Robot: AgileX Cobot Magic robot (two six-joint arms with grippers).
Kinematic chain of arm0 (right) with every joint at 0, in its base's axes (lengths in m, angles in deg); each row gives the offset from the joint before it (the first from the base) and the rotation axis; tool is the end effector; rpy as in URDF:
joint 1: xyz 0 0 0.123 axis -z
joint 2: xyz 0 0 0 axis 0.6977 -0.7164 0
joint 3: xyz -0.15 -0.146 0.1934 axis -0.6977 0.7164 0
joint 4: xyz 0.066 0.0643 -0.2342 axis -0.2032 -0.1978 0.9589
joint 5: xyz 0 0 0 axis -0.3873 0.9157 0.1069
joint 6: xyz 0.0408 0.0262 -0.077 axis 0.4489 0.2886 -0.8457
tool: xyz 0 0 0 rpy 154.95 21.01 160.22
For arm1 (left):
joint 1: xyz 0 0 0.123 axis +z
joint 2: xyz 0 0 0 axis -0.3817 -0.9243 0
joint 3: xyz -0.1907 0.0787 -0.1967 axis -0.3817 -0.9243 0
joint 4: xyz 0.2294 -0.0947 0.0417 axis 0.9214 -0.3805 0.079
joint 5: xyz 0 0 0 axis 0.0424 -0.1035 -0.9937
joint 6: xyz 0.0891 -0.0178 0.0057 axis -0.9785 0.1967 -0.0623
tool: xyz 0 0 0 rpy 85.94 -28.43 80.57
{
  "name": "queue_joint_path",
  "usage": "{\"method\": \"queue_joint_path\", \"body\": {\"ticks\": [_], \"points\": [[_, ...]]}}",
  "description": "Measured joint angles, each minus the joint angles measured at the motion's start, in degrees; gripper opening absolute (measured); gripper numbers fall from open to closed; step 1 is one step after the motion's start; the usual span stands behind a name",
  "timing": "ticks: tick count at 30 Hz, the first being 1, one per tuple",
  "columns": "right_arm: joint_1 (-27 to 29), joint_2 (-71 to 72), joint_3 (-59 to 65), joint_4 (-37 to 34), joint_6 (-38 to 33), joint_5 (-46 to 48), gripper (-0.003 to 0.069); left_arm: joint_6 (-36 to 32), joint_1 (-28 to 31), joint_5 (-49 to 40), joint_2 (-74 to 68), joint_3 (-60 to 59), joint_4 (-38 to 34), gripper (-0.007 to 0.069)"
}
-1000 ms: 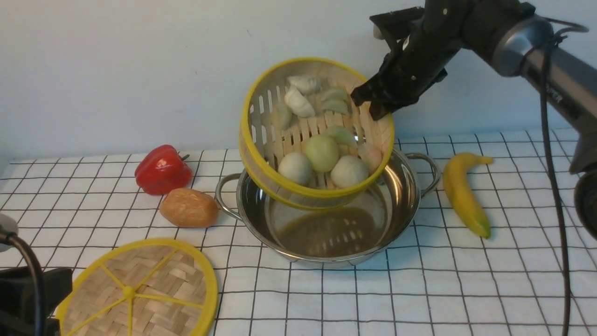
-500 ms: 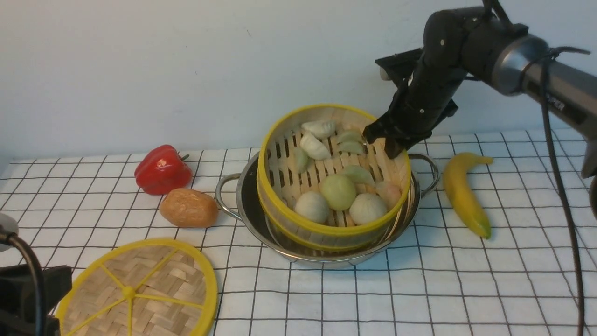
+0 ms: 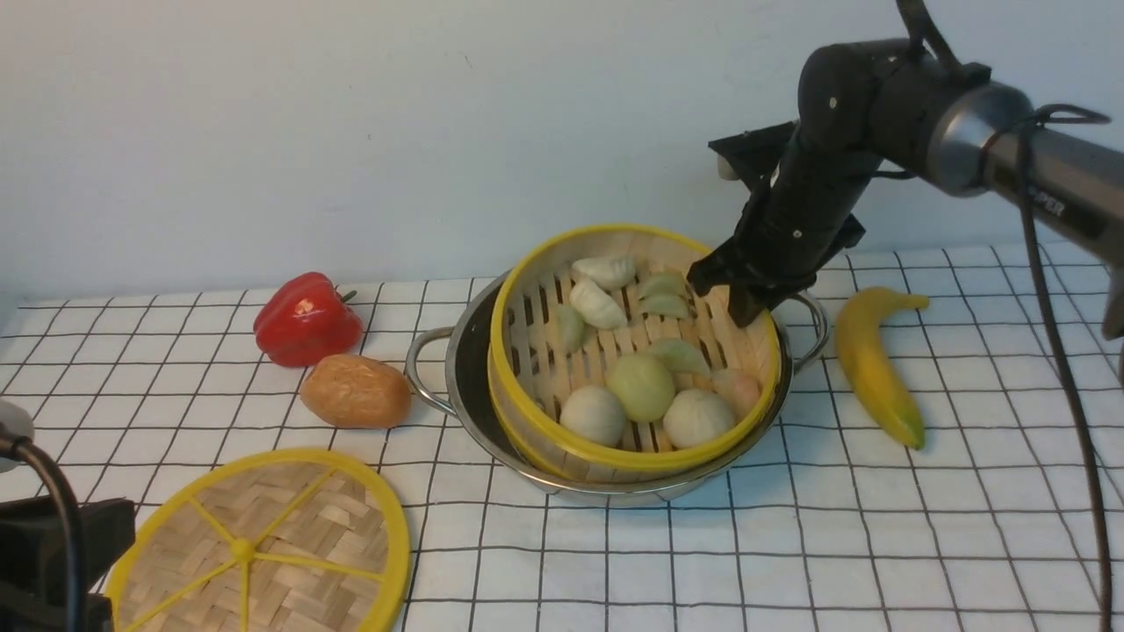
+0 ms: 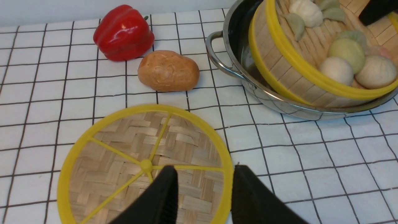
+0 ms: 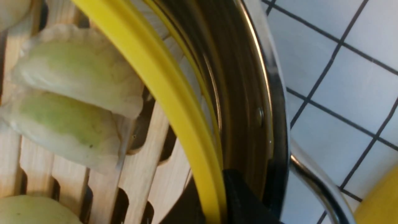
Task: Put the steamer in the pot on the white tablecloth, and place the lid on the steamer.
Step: 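Place the bamboo steamer basket of food into the steel pot with the right gripper, then grasp the bamboo steamer lid lying on the table by its centre knob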
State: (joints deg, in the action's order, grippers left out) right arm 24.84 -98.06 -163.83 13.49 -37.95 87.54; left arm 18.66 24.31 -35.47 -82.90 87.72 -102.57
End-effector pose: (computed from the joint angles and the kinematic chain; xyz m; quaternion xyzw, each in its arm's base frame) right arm 0.4577 0.1750 0.2027 -0.1647 0.9789 0.0874 0.0841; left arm 0.0957 -0.0164 0.3136 0.0592 0.8848 -0.0757 0.4559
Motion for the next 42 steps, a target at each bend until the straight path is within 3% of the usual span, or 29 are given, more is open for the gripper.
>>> {"method": "queue_joint_path", "body": {"ticks": [3,10,12,16,20,21,23,24,25,26,28,35,42], "points": [[0.0,0.0,-0.2,-0.7,-1.1,0.0,0.0115,0.0,0.0,0.0,0.0,0.0,0.0,0.0243],[0.0,0.7,-1.7,-2.4,-3.0,-0.4,0.0472,0.0,0.0,0.0,0.0,0.0,0.0,0.0243],[0.0,0.7,-4.4,-2.4,-3.0,-0.4,0.0526,0.0,0.0,0.0,0.0,0.0,0.0,0.0243],[0.0,0.8,-13.4,-0.2,-0.6,-0.3,0.0546,0.0,0.0,0.0,0.0,0.0,-0.1,0.0243],[0.0,2.1,-24.4,10.3,5.1,-0.6,0.0495,0.0,0.0,0.0,0.0,0.0,-0.1,0.0243],[0.0,3.3,-27.5,15.9,7.5,-0.9,0.0454,0.0,0.0,0.0,0.0,0.0,-0.1,0.0243],[0.0,5.0,-30.4,20.5,10.1,-0.9,0.0388,0.0,0.0,0.0,0.0,0.0,-0.1,0.0243],[0.2,7.4,-32.0,23.5,12.1,-1.0,0.0287,0.0,0.0,0.0,0.0,0.0,-0.1,0.0243],[0.2,8.0,-32.5,24.4,12.4,-1.0,0.0258,0.0,0.0,0.0,0.0,0.0,-0.1,0.0243],[0.2,10.4,-33.2,25.8,13.1,-1.1,0.0152,0.0,0.0,0.0,0.0,0.0,-0.1,0.0243],[0.2,13.4,-33.6,26.7,13.5,-1.1,0.0017,0.0,0.0,0.0,0.0,0.0,-0.1,0.0243],[0.2,17.4,-33.7,26.3,15.1,-1.1,-0.0013,0.0,0.0,0.0,0.0,0.0,-0.1,0.0243],[0.2,17.9,-33.7,18.6,18.7,-0.8,-0.001,0.0,0.0,0.0,0.0,0.0,-0.1,0.0243]]}}
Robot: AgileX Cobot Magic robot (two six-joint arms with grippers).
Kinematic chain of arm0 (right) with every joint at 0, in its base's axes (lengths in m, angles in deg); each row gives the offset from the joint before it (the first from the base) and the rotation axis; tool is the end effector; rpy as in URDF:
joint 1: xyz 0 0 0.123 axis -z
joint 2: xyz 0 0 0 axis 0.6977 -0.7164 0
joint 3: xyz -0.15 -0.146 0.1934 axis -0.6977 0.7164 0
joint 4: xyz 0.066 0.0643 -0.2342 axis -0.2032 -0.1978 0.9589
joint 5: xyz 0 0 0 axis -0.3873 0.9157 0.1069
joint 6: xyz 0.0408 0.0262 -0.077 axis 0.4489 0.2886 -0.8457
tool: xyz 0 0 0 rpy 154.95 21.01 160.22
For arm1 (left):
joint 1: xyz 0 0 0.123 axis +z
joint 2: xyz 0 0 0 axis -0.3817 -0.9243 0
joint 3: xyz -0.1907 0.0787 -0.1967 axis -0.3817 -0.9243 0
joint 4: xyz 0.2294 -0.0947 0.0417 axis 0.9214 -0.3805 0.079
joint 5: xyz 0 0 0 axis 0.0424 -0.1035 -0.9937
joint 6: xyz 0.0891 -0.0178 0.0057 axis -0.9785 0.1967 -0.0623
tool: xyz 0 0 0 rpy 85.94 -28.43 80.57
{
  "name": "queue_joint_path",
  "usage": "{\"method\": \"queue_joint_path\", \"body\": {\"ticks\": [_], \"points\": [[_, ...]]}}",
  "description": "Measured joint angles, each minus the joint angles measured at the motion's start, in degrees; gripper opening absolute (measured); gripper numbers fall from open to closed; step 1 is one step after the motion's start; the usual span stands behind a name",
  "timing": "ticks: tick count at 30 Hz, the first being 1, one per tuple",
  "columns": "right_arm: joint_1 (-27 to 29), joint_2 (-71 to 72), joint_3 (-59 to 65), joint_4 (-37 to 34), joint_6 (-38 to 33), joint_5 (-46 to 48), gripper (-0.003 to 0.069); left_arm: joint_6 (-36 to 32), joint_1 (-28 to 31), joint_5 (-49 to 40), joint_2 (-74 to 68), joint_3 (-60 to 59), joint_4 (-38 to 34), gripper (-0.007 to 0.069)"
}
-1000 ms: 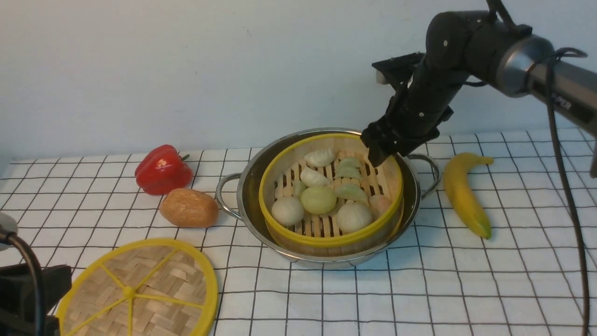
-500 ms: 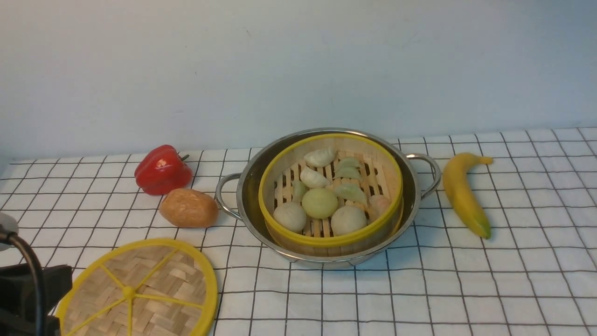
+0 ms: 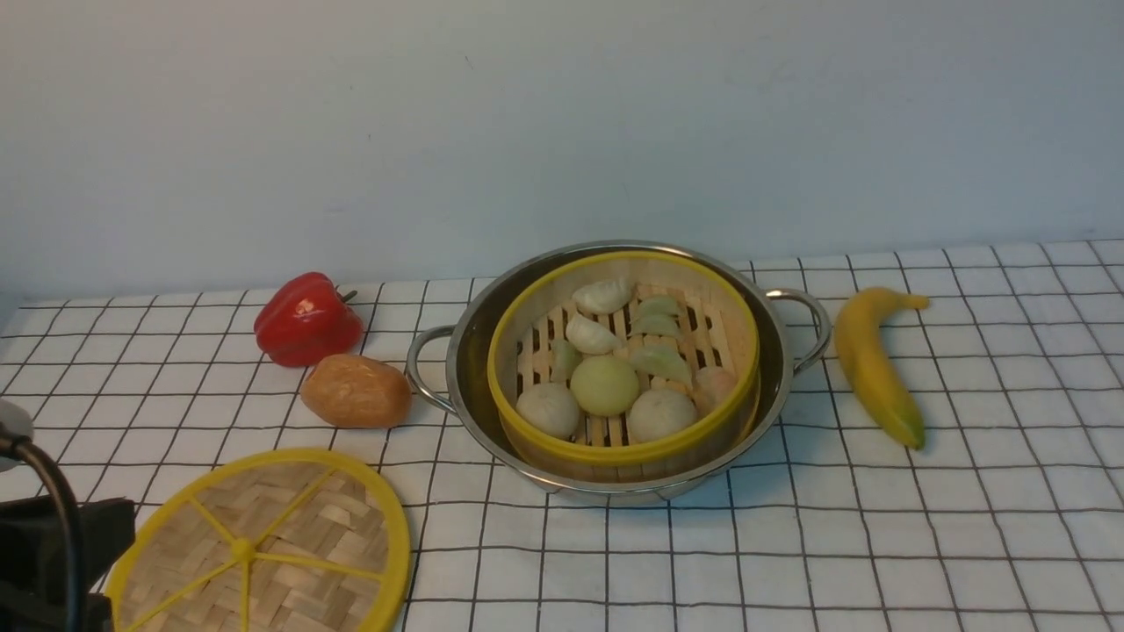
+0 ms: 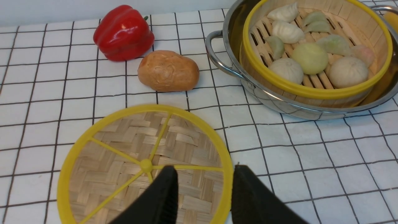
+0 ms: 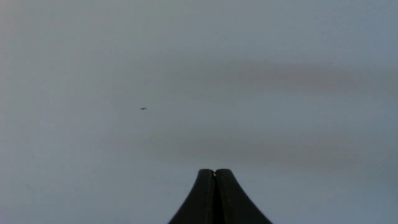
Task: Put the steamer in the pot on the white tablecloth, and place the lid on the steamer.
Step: 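Grasp the bamboo steamer lid lying on the table by its centre knob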
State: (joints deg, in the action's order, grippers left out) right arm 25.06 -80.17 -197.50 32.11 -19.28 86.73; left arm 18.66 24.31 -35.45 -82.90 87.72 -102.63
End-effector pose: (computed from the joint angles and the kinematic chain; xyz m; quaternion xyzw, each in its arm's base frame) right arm 0.3837 0.1178 0.5119 0.0018 0.8474 0.0818 0.5246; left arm 0.0957 -0.0164 0.3136 0.0591 0.8847 -0.0761 0.4561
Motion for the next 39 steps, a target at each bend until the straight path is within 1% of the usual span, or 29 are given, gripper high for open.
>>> {"method": "queue_joint_path", "body": {"ticks": [5,9,12,14,15,16,17,18,19,20,21,22,23,24,25,27,28,29,30,31,34,35,36,37,38,39], "points": [[0.0,0.0,0.0,-5.6,-0.3,0.0,-0.0003,0.0,0.0,0.0,0.0,0.0,0.0,0.0243],[0.0,0.3,1.1,-5.9,-2.3,0.0,0.0001,0.0,0.0,0.0,0.0,0.0,0.0,0.0243],[0.0,3.4,7.6,-5.8,-3.1,-0.1,0.0005,0.0,0.0,0.0,0.0,0.0,0.0,0.0243],[0.0,8.0,16.7,-5.8,-3.1,-1.1,0.0008,0.0,0.0,0.0,0.0,0.0,0.0,0.0243],[0.0,11.7,23.9,-5.7,-3.1,-3.8,0.001,0.0,0.0,0.0,0.0,0.0,0.0,0.0243],[0.0,12.4,25.2,-5.7,-3.1,-3.8,0.0011,0.0,0.0,0.0,0.0,0.0,0.0,0.0243],[0.0,18.4,36.0,-5.4,-3.1,-9.1,0.0015,0.0,0.0,0.0,0.0,0.0,0.0,0.0243],[0.0,22.4,42.9,-5.0,-3.1,-13.0,0.002,0.0,0.0,0.0,0.0,0.0,0.0,0.0243],[0.0,23.2,44.3,-5.0,-3.1,-13.7,0.002,0.0,0.0,0.0,0.0,0.0,0.0,0.0243],[0.0,30.8,56.3,-4.0,-2.4,-18.4,0.0028,0.0,0.0,0.0,0.0,0.0,0.0,0.0243],[0.2,34.2,61.3,-3.4,-1.9,-20.5,0.0031,0.0,0.0,0.0,0.0,0.0,0.0,0.0243],[0.2,35.0,62.5,-3.3,-1.7,-21.0,0.0032,0.0,0.0,0.0,0.0,0.0,0.0,0.0243],[1.1,41.6,71.7,-2.1,-0.5,-24.7,0.0039,0.0,0.0,0.0,0.0,0.0,0.0,0.0243],[1.5,43.2,73.9,-2.0,0.0,-25.5,0.0041,0.0,0.0,0.0,0.0,0.0,0.0,0.0243],[3.7,49.5,81.7,-1.4,1.5,-28.7,0.0048,0.0,0.0,0.0,0.0,0.0,0.0,0.0243],[5.4,54.1,86.7,-1.2,2.5,-30.1,0.0053,0.0,0.0,0.0,0.0,0.0,0.0,0.0243],[8.4,59.3,91.5,-1.0,3.2,-32.0,0.0057,0.0,0.0,0.0,0.0,0.0,0.0,0.0243],[9.2,60.7,92.7,-1.0,3.3,-32.3,0.0058,0.0,0.0,0.0,0.0,0.0,0.0,0.0243],[11.9,65.6,96.9,-0.9,3.4,-33.2,0.0063,0.0,0.0,0.0,0.0,0.0,0.0,0.0243],[13.1,67.5,97.8,-0.9,3.4,-33.5,0.0065,0.0,0.0,0.0,0.0,0.0,0.0,0.0243],[20.5,79.2,106.3,-0.7,3.4,-35.4,0.008,0.0,0.0,0.0,0.0,0.0,-0.1,0.0243],[20.9,79.2,106.3,-0.7,3.4,-35.5,0.008,0.0,0.0,0.0,0.0,0.0,-0.1,0.0243],[23.4,84.5,110.7,-0.7,3.4,-37.0,0.0089,0.0,0.0,0.0,0.0,0.0,-0.1,0.0243],[23.6,84.5,110.7,-0.7,3.4,-37.2,0.0089,0.0,0.0,0.0,0.0,0.0,-0.1,0.0243],[24.7,88.4,114.7,-0.7,3.4,-39.5,0.0095,0.0,0.0,0.0,0.0,0.0,-0.1,0.0243],[24.8,88.9,115.2,-0.7,3.4,-39.9,0.0097,0.0,0.0,0.0,0.0,0.0,-0.1,0.0243]]}}
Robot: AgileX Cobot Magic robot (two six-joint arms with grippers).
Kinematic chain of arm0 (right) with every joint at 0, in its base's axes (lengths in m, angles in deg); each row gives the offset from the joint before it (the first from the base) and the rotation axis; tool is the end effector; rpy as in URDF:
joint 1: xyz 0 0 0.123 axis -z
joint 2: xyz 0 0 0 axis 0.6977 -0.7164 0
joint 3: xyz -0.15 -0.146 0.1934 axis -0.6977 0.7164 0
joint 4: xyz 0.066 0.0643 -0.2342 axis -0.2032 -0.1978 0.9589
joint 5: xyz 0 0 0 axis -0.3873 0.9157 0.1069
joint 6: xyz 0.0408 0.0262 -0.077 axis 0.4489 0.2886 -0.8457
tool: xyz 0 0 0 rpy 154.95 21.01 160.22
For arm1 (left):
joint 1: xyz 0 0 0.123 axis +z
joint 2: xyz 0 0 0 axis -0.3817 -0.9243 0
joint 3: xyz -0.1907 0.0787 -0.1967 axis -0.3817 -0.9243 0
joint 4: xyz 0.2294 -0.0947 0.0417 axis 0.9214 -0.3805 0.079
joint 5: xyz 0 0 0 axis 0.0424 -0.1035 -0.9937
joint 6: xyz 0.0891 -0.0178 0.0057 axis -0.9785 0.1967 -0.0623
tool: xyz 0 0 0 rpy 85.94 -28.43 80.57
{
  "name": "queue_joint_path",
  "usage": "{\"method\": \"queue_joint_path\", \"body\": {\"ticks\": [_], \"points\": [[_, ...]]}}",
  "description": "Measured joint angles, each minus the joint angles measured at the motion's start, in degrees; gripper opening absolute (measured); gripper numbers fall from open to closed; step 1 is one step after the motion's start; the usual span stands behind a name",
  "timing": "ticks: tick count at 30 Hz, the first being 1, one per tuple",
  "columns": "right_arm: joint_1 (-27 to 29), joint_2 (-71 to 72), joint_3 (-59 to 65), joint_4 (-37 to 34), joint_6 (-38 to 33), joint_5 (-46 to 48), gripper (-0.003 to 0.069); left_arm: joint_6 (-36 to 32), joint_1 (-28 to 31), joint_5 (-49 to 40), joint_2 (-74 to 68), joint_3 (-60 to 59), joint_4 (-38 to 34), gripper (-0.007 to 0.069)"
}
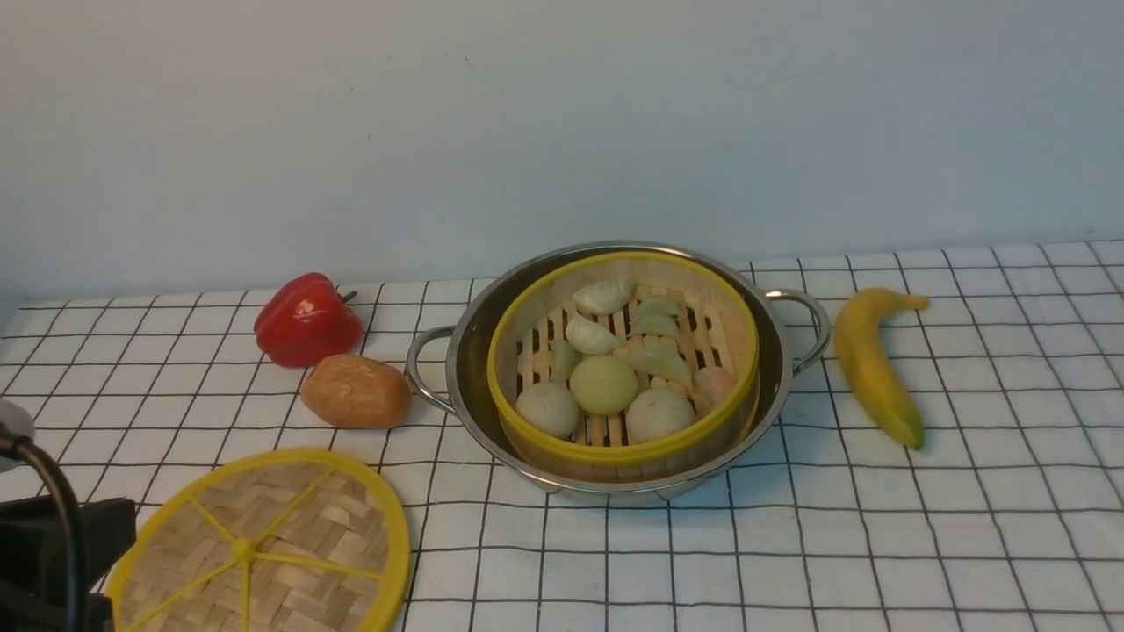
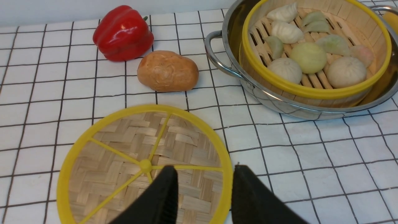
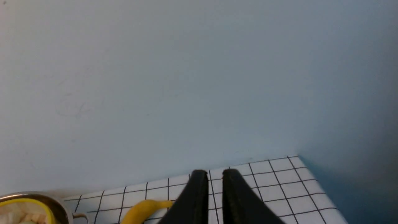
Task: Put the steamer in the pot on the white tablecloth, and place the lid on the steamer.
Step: 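Grasp the bamboo steamer lid lying on the table by its centre knob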
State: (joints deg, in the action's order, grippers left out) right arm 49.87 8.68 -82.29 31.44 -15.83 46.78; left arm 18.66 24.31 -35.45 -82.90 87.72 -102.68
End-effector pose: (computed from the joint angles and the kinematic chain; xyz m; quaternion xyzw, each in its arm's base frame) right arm 0.0838 -0.0157 0.3588 0.1472 0.7662 0.0049 0.6255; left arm 0.0957 -0.0165 0.3136 0.0589 0.8847 -0.0765 0.4561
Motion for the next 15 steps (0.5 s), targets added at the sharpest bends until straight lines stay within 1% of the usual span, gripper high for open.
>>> {"method": "queue_joint_path", "body": {"ticks": [3,4,6,7,8,9,11,13,15], "points": [[0.6,7.3,10.4,0.3,0.1,-9.3,0.0108,0.0,0.0,0.0,0.0,0.0,0.0,0.0243],[0.6,8.1,11.8,0.8,0.1,-10.4,0.0109,0.0,0.0,0.0,0.0,0.0,0.0,0.0243],[0.7,12.6,20.1,3.4,0.1,-16.0,0.0115,0.0,0.0,0.0,0.0,0.0,0.0,0.0243],[0.7,12.9,20.8,3.4,0.1,-16.4,0.0115,0.0,0.0,0.0,0.0,0.0,0.0,0.0243],[0.4,16.4,26.4,5.2,0.1,-19.0,0.0121,0.0,0.0,0.0,0.0,0.0,0.0,0.0243],[0.0,18.3,29.2,5.8,0.2,-20.3,0.0124,0.0,0.0,0.0,0.0,0.0,0.0,0.0243],[-2.2,21.7,33.5,6.2,0.2,-22.5,0.013,0.0,0.0,0.0,0.0,0.0,0.0,0.0243],[-3.5,22.9,35.1,6.2,0.2,-23.1,0.0132,0.0,0.0,0.0,0.0,0.0,0.0,0.0243],[-6.3,24.6,38.2,6.2,0.3,-23.5,0.0139,0.0,0.0,0.0,0.0,0.0,-0.1,0.0243]]}}
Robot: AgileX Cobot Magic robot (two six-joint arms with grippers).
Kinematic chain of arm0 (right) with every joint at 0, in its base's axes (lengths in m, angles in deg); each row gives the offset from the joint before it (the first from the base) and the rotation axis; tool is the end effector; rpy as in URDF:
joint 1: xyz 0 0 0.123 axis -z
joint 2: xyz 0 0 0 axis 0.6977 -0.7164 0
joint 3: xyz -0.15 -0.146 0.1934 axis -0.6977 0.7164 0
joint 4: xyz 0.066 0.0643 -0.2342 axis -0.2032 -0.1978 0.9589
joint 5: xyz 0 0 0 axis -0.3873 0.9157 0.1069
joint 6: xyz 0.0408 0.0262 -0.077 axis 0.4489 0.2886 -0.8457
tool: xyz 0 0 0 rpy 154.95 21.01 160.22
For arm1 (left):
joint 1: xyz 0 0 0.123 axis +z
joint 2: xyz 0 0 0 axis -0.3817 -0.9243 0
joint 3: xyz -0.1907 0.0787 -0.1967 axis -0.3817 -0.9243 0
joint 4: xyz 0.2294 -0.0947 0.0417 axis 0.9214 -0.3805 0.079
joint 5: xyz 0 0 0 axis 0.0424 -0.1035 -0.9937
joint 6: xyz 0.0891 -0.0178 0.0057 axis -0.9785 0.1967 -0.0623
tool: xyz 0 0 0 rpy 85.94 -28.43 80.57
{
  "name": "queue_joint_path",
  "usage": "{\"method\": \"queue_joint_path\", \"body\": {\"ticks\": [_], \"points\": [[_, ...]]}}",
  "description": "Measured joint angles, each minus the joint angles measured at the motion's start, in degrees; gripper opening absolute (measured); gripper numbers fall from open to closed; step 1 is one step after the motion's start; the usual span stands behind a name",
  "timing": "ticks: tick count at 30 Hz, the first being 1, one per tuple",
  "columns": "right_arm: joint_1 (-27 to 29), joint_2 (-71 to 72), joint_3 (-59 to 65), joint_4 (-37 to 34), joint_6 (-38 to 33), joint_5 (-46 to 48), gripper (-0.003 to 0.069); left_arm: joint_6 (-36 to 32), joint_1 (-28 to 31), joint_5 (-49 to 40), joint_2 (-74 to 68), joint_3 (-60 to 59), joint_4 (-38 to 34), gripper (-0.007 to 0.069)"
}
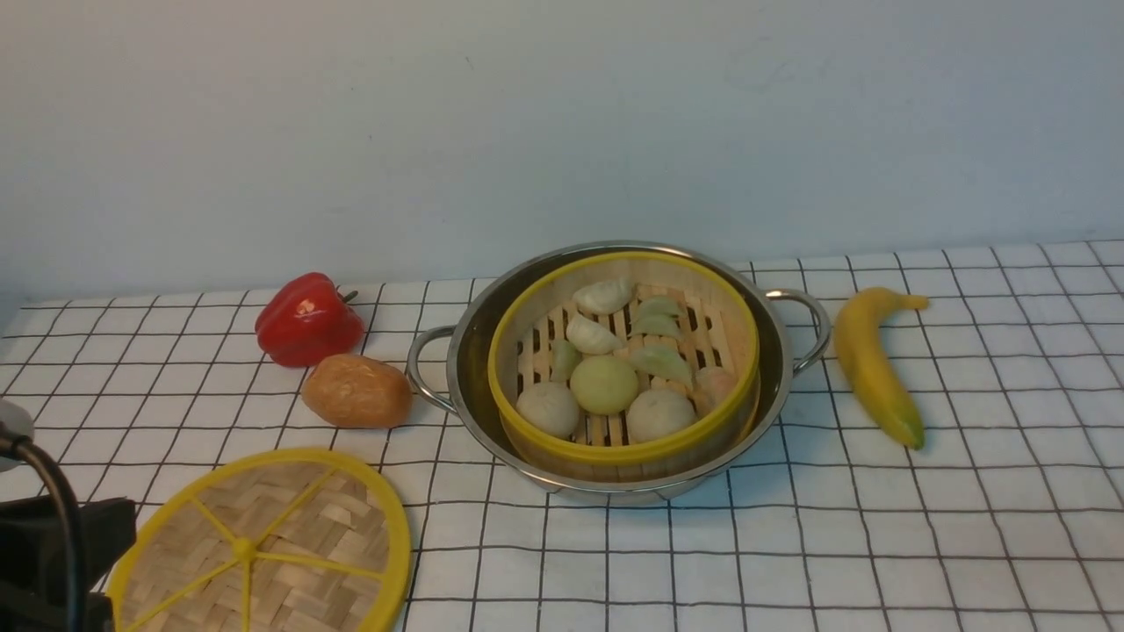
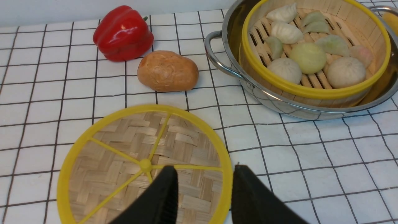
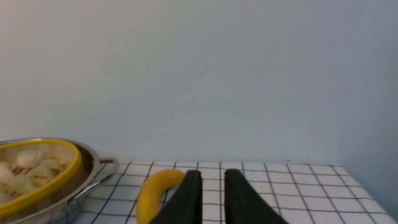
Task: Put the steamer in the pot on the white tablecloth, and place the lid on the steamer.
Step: 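Grasp the bamboo steamer lid lying on the table by its centre knob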
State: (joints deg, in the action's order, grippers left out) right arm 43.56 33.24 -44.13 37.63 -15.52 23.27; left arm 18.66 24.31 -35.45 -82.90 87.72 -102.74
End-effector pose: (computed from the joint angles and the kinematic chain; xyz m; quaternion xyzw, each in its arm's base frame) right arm 0.0585 -0.0022 0.2043 0.0404 0.7229 0.0247 0.6894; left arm 0.0957 -0.0165 0.3136 0.0588 0.8846 -0.0770 0.4561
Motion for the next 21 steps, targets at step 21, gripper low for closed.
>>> {"method": "queue_joint_path", "body": {"ticks": [21], "points": [[-6.1,0.1,1.0,-0.5,3.7,12.0,0.0194,0.0,0.0,0.0,0.0,0.0,0.0,0.0243]]}}
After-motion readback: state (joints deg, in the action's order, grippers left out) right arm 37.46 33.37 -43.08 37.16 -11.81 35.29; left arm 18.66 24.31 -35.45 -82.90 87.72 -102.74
